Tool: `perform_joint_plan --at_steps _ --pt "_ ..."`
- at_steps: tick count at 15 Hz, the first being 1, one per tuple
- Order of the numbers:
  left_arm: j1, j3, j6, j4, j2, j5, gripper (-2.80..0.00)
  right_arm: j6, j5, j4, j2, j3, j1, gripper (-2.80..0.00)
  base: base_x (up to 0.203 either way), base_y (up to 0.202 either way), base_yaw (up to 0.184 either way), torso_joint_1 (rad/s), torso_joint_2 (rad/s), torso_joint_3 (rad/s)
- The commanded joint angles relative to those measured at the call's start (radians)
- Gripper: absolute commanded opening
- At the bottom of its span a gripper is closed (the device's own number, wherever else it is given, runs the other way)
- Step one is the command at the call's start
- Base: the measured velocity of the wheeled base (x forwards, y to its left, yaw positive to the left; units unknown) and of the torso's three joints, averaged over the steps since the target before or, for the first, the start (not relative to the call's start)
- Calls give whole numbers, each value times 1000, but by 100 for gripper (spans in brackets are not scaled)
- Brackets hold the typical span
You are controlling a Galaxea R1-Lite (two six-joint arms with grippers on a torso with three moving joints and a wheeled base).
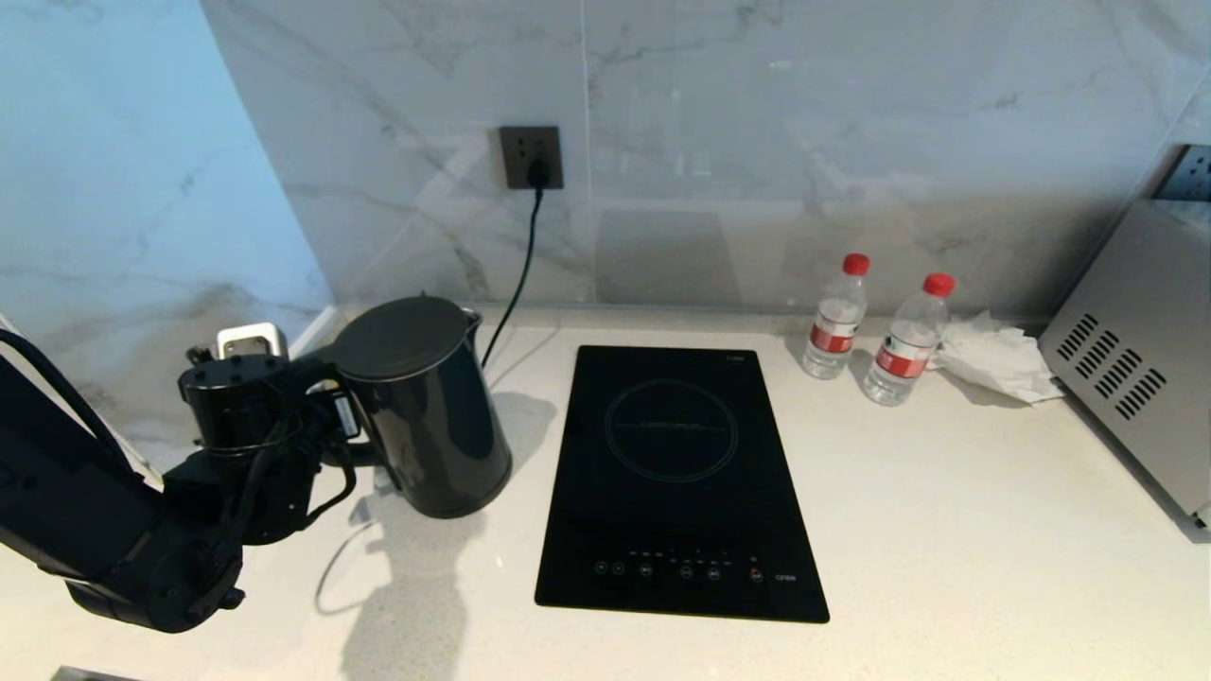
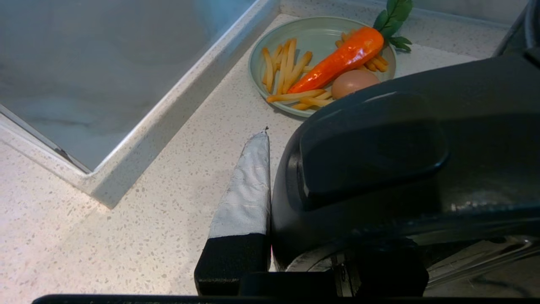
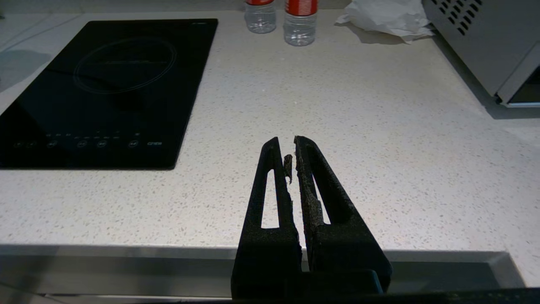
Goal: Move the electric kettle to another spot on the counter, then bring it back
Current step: Pick up the kettle
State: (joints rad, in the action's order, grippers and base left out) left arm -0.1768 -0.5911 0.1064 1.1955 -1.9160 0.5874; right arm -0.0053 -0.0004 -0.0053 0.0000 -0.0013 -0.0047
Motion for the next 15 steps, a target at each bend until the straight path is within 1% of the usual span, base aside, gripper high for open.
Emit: perform_joint_plan --at_steps 1,5,9,15 --pt "-3 -1 1 9 5 2 -280 -1 0 -1 -1 1 0 -280 0 0 0 0 0 0" --pt "-25 -13 0 0 18 2 -280 -1 -1 -1 0 1 0 -280 0 0 0 0 0 0" --pt "-41 -67 1 -95 59 2 -280 -1 0 -1 -1 0 0 -280 0 0 0 0 0 0" --pt "-43 -76 3 -102 58 2 -280 -1 0 -2 -2 0 0 -280 0 0 0 0 0 0"
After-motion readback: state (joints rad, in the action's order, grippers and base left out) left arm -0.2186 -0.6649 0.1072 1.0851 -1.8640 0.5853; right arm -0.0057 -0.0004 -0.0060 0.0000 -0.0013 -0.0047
